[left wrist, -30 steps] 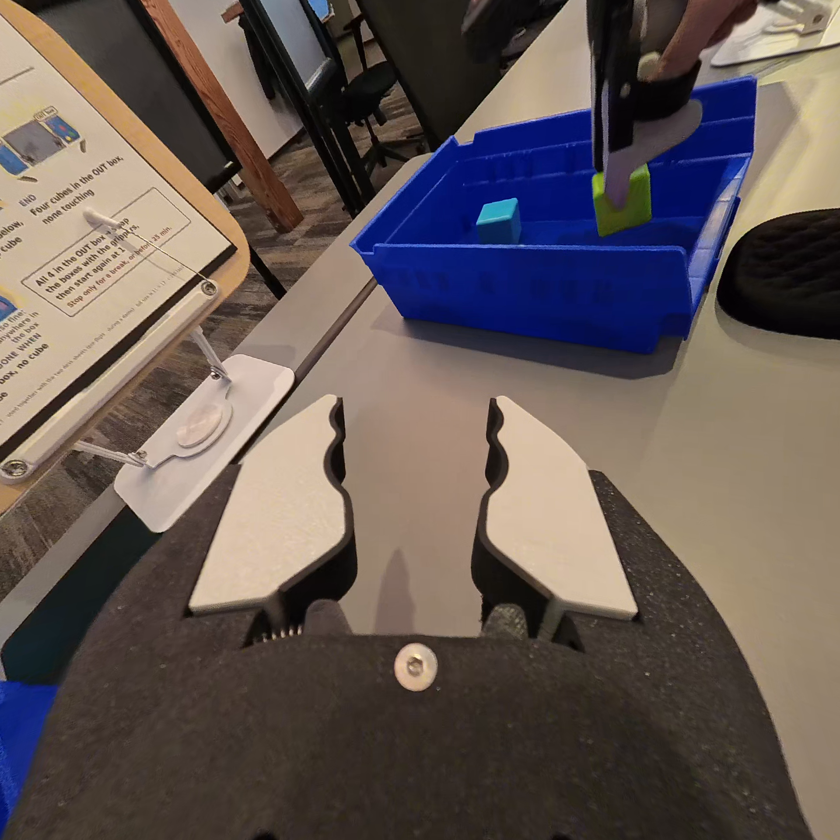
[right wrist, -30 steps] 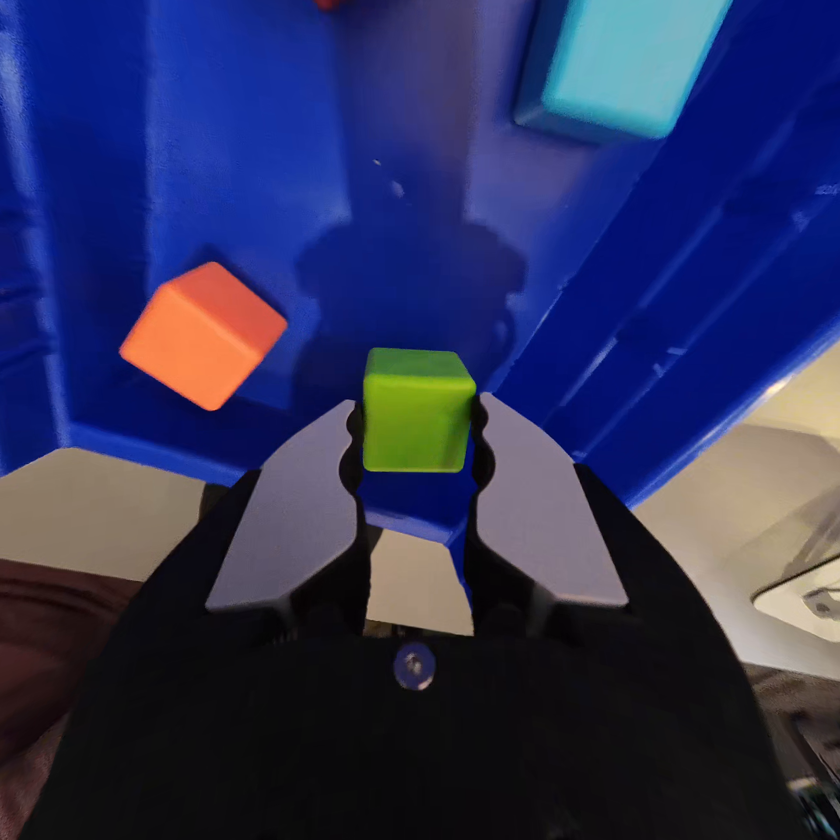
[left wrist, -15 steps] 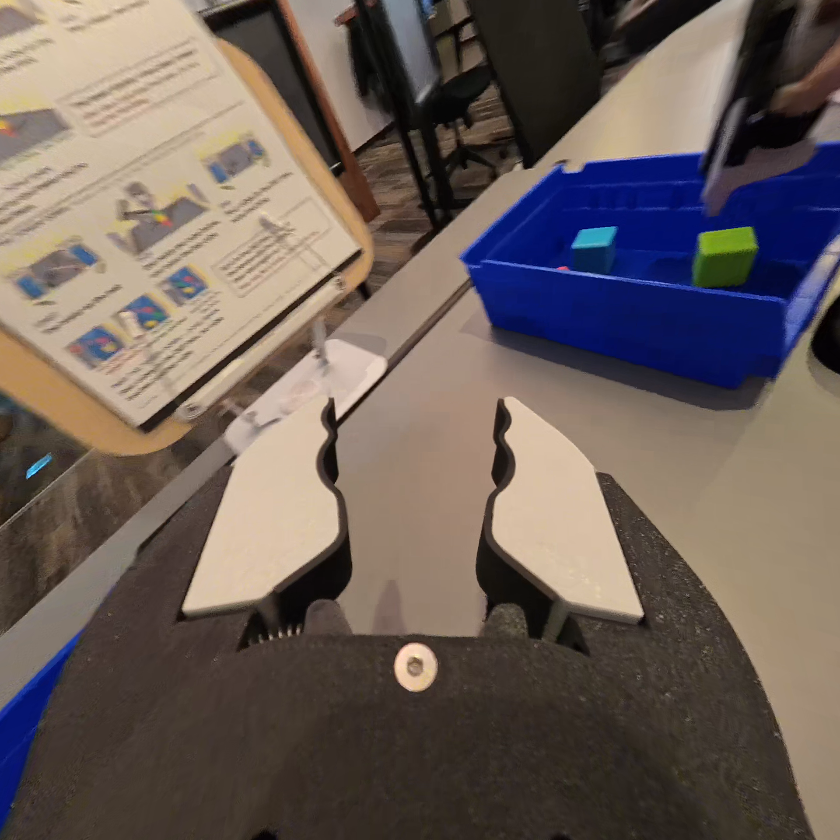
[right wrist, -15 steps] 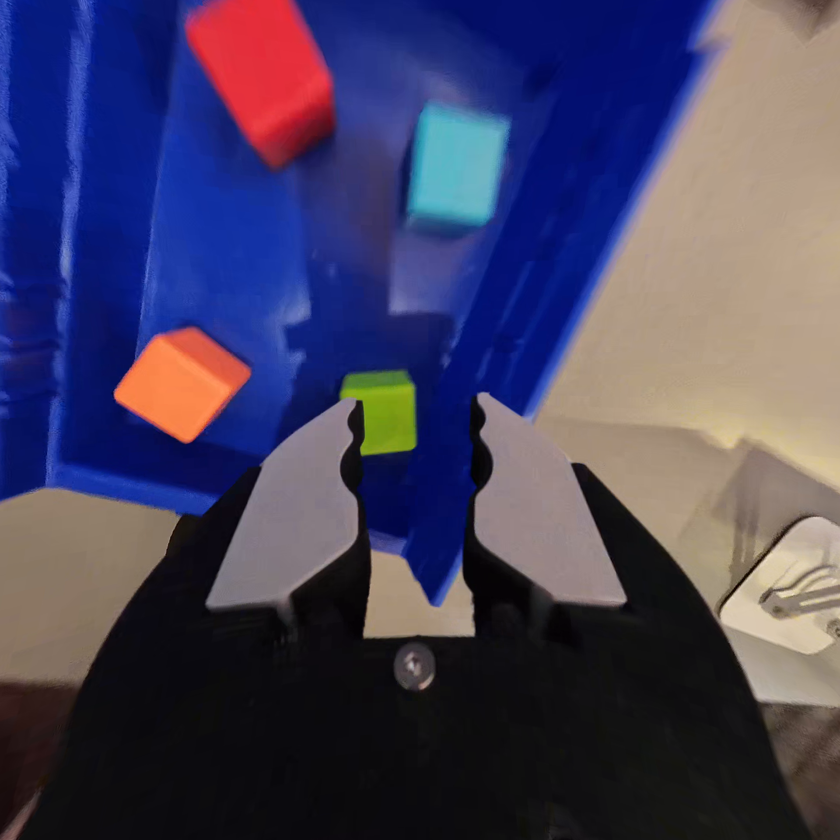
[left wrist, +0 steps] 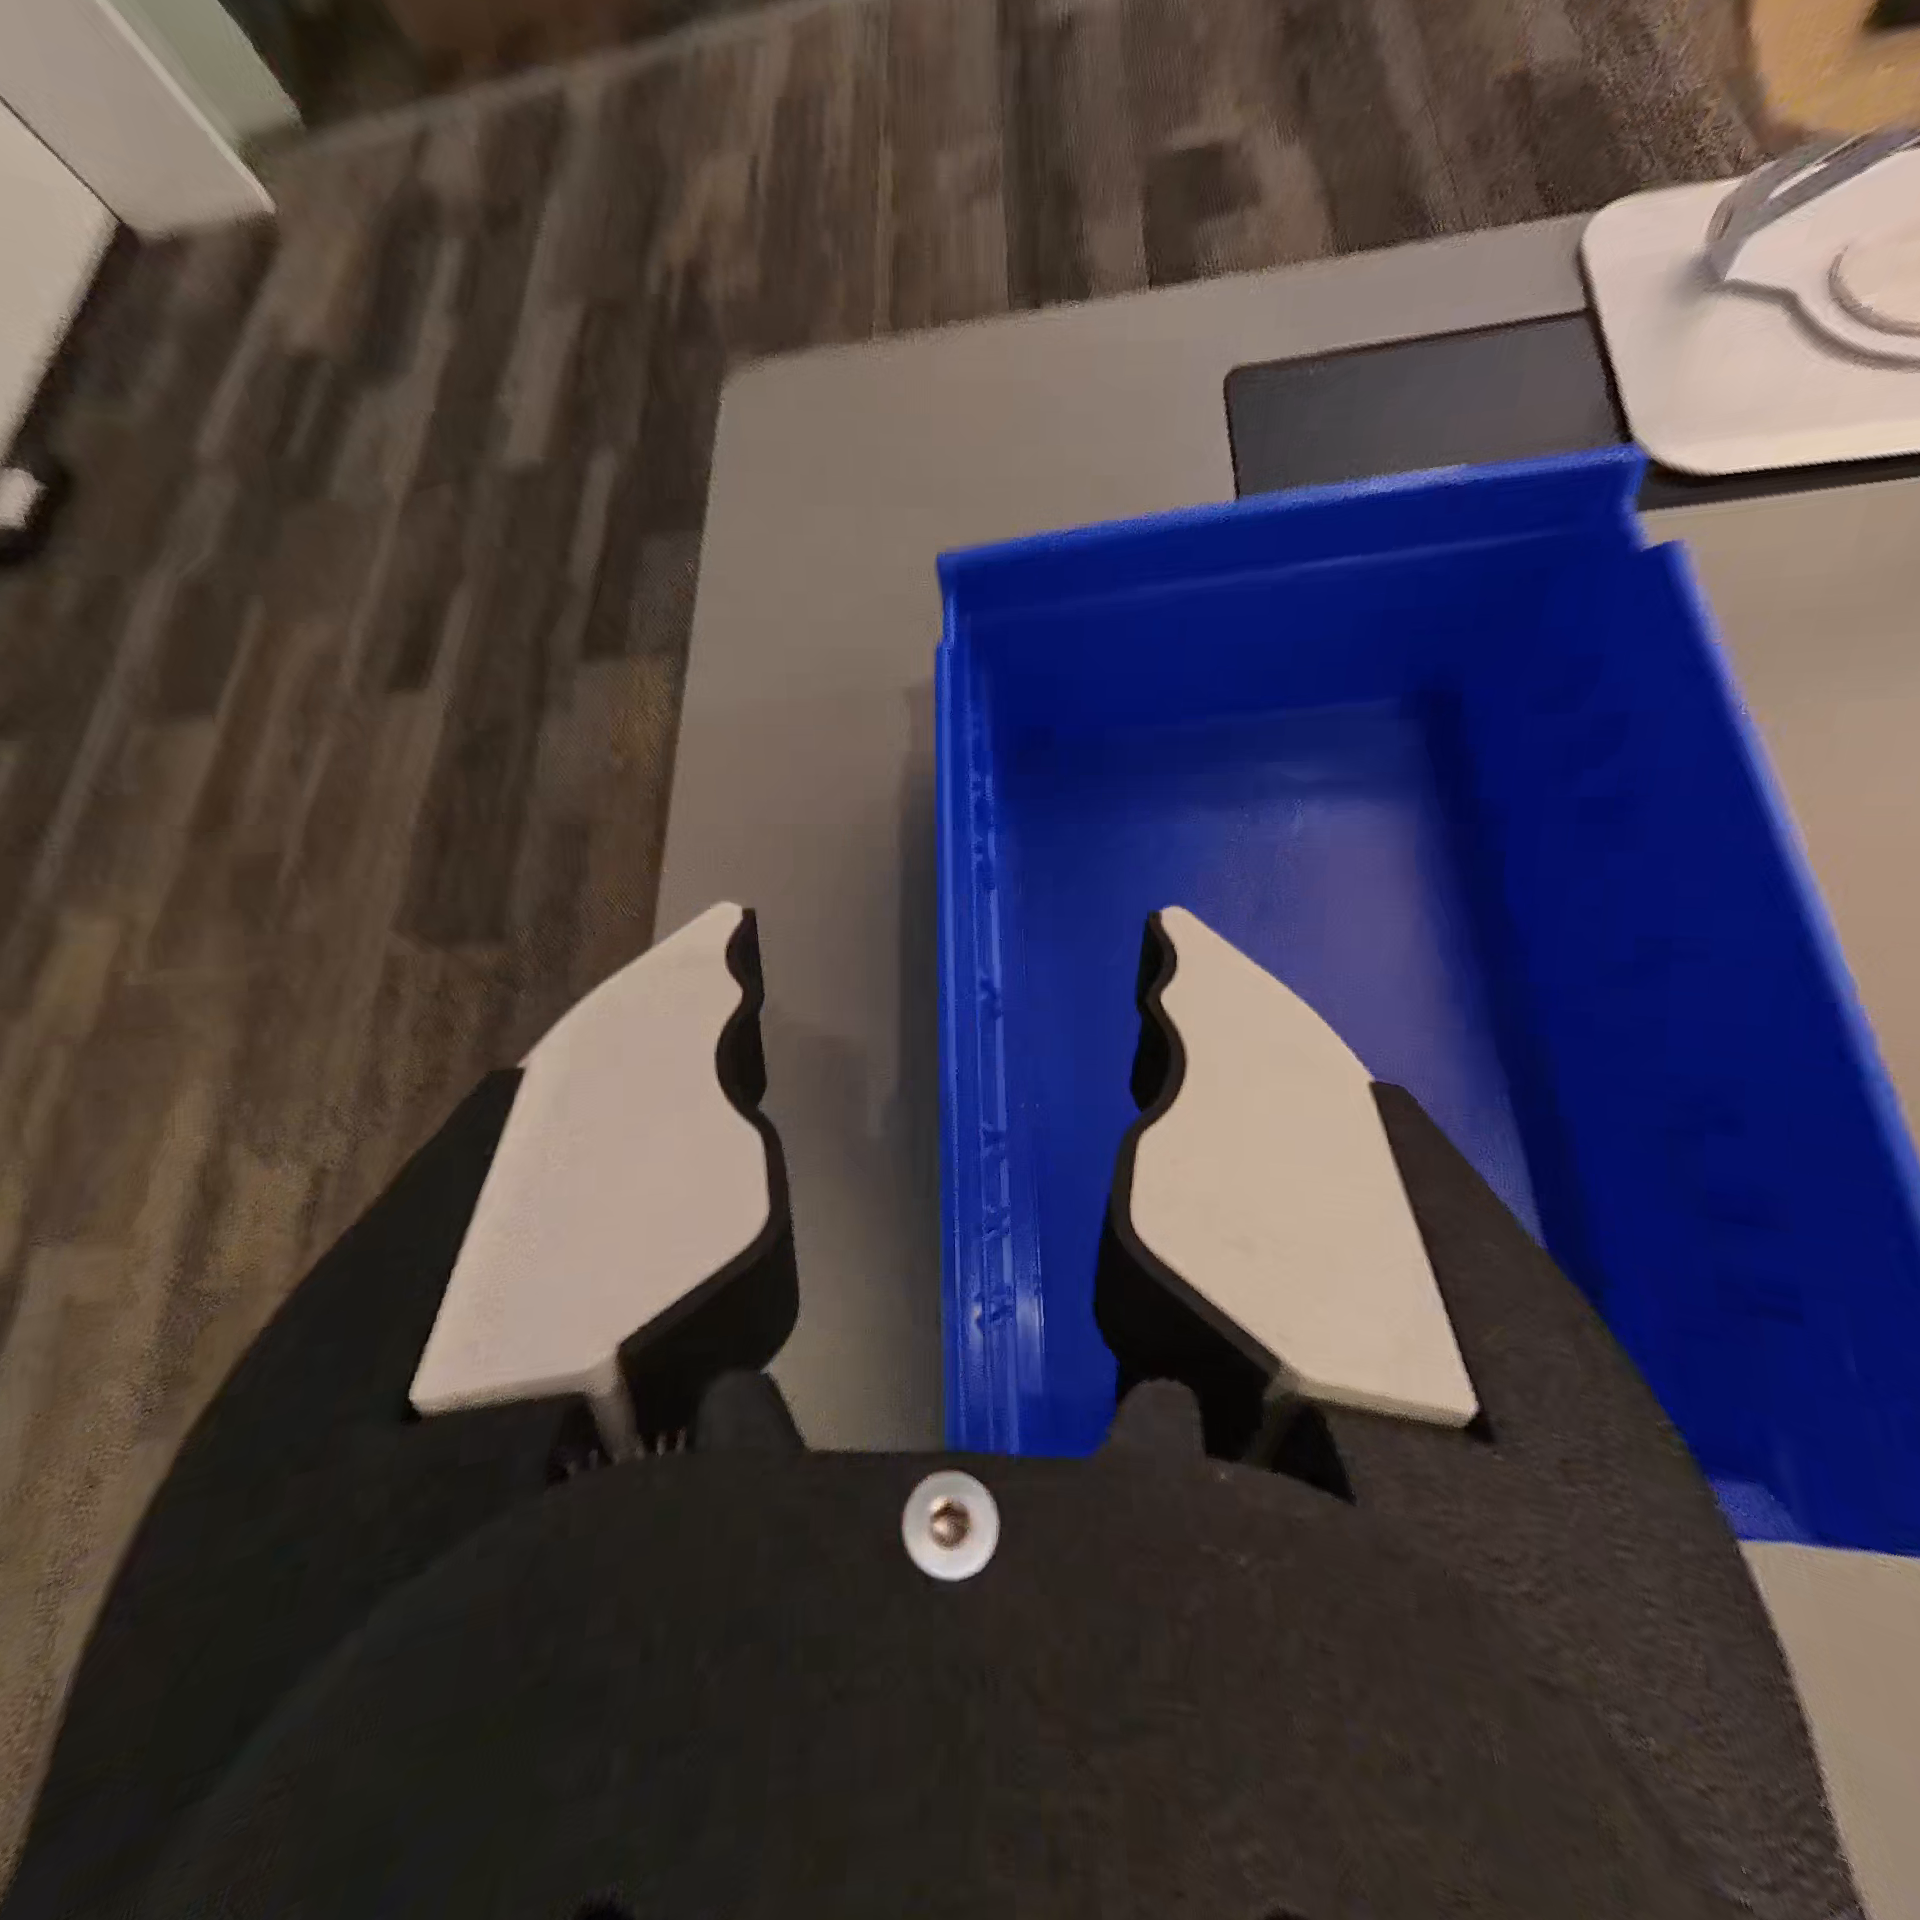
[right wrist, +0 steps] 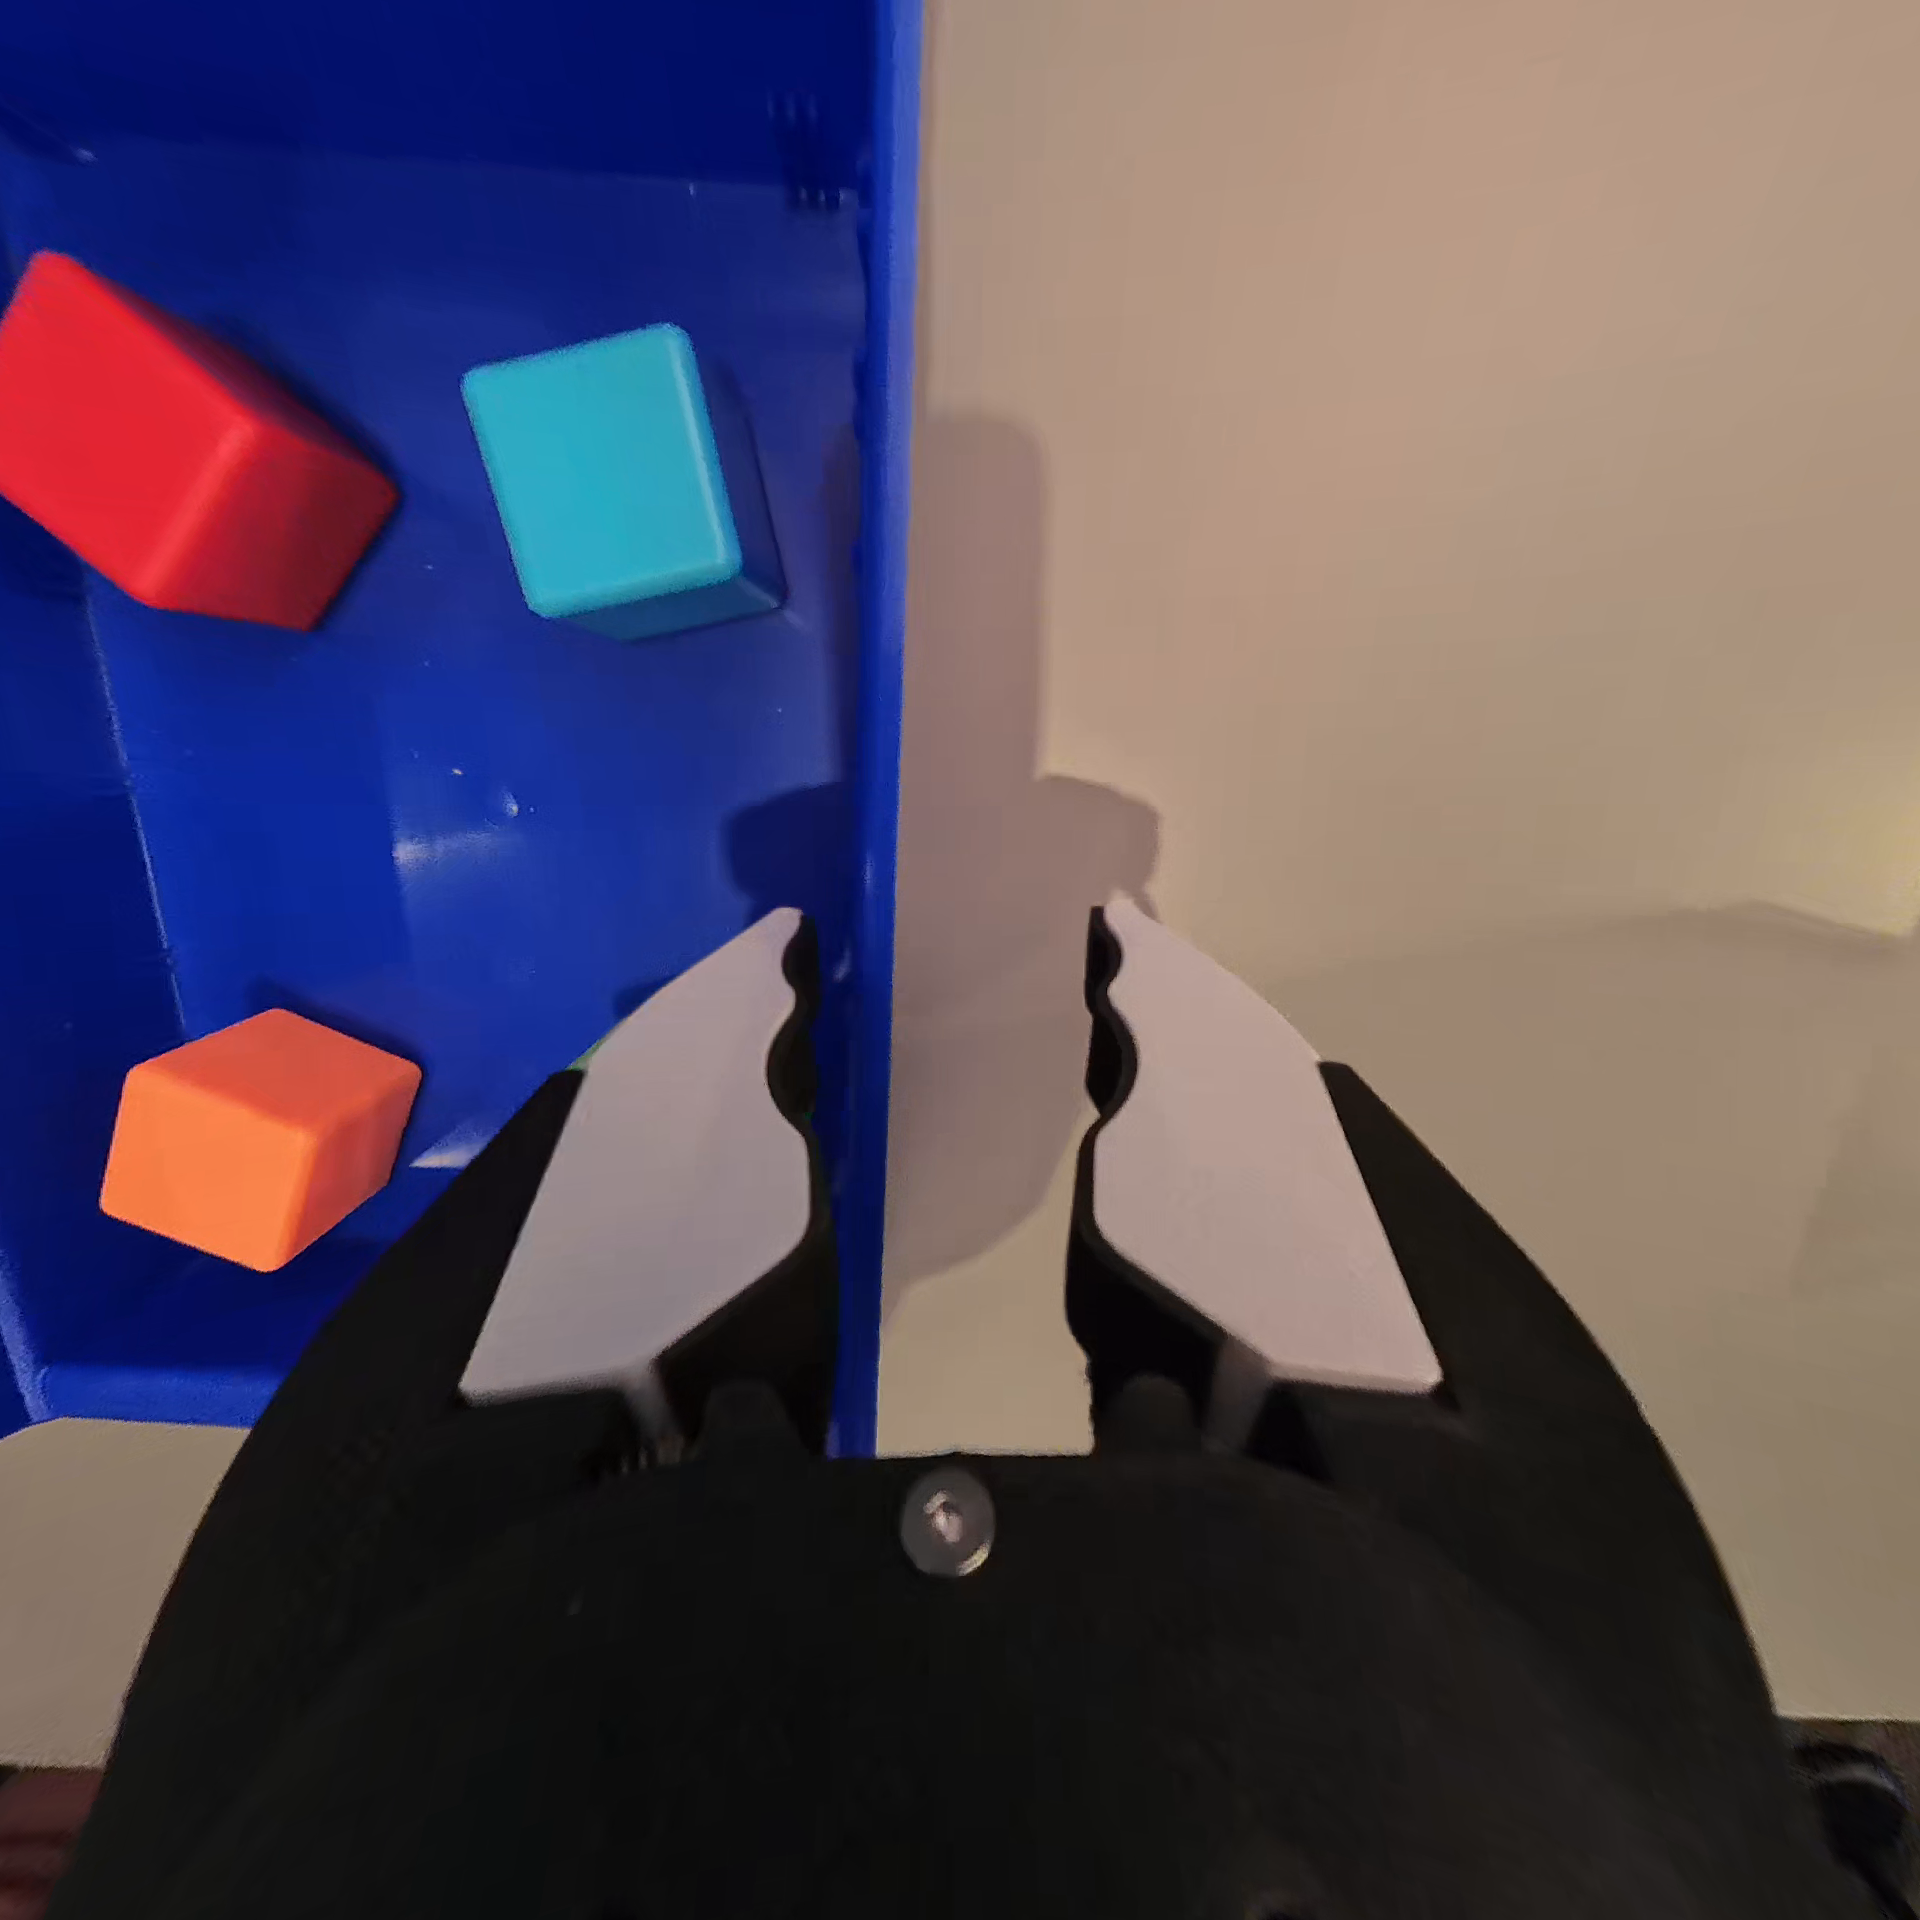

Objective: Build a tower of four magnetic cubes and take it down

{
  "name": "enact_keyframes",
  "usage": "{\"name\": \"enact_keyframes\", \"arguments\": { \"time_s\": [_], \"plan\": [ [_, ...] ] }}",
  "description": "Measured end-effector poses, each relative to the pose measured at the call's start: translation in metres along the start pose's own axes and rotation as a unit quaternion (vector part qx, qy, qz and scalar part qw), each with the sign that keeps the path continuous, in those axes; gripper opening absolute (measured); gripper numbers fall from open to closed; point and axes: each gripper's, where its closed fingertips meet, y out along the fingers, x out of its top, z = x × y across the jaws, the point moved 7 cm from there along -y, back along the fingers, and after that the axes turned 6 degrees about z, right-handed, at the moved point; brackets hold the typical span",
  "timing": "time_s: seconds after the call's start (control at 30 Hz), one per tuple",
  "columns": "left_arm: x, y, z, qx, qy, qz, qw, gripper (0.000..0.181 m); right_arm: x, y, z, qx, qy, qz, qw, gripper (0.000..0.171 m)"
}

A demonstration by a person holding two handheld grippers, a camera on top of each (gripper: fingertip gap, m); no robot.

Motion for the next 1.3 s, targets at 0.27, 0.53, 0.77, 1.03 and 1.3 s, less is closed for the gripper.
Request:
{"name": "enact_keyframes", "arguments": {
  "time_s": [0.27, 0.53, 0.77, 1.03, 1.3],
  "plan": [
    [-0.026, 0.055, 0.019, -0.074, -0.069, 0.098, 0.99, 0.065, -0.001, 0.021, 0.006, 0.007, -0.004, 0.062, 0.998, 0.034],
    [-0.043, 0.088, -0.001, -0.086, -0.033, 0.215, 0.972, 0.048, -0.001, 0.028, 0.009, 0.014, -0.012, 0.081, 0.997, 0.03],
    [-0.049, 0.093, -0.006, -0.066, -0.008, 0.254, 0.965, 0.01, 0.001, 0.03, 0.013, 0.023, -0.019, 0.082, 0.996, 0.019],
    [-0.047, 0.092, -0.025, -0.077, 0.018, 0.274, 0.958, 0.01, 0.001, 0.03, 0.025, 0.064, -0.019, 0.088, 0.994, 0.008],
    [-0.037, 0.09, -0.089, -0.08, 0.112, 0.293, 0.946, 0.016, 0.008, 0.032, 0.078, 0.078, -0.045, 0.123, 0.988, 0.008]
  ]
}}
